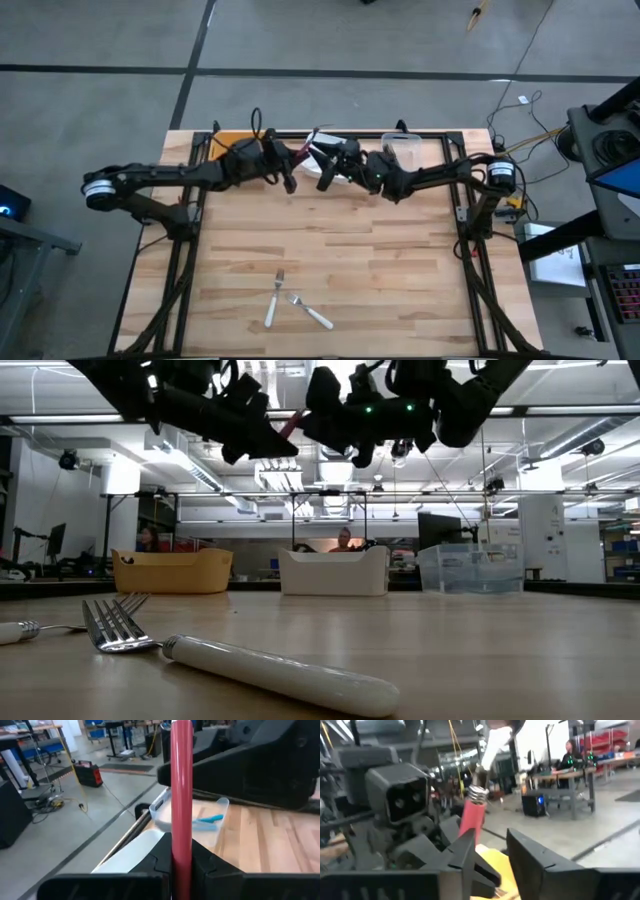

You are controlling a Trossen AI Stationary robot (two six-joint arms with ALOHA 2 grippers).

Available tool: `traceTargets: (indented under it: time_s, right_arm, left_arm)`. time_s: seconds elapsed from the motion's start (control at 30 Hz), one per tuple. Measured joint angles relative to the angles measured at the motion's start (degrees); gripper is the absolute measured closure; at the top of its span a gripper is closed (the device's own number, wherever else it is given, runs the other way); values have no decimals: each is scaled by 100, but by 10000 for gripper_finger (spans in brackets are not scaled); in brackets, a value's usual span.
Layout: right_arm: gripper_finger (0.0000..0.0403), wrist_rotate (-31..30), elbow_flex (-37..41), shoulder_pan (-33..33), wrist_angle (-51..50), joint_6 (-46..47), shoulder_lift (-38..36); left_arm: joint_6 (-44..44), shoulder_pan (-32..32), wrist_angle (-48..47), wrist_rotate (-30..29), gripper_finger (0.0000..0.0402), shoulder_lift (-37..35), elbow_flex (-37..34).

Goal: Sort silverware by color (type)
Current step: Put the pink fork into the yellow bin

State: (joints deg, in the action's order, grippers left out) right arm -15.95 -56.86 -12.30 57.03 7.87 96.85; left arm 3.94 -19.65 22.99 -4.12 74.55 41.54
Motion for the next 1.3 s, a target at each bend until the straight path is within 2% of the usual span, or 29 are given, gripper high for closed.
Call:
traceTargets:
  time_s: [0.17,0.33,0.47,0.57,0.7,0.97,1.13,1.3]
  right_arm:
    - [258,21,-108,-14,-1023,-421,-257]
    - [232,267,-345,-48,-3187,-1084,-938]
    - [222,595,-738,-119,-5186,-1494,-1402]
    - [220,731,-979,-121,-5882,-1760,-1578]
    - [220,1348,-1172,-123,-6098,-2126,-1632]
    - [223,1510,-1327,-167,-6164,-2366,-1609]
    - [223,1946,-1327,-167,-6115,-2364,-1586]
    - [223,1953,-1327,-161,-6019,-2349,-1506]
  left_arm:
    - [199,-7,-924,226,399,-326,58]
    - [445,-62,-2034,654,399,-776,98]
    - [530,-121,-2785,683,399,-1078,103]
    - [700,-124,-3317,682,399,-1154,103]
    - [658,-119,-3516,710,399,-1113,103]
    - [540,-119,-3554,804,399,-968,103]
    - [468,-119,-3504,804,399,-873,103]
    - [453,-119,-3472,812,399,-799,103]
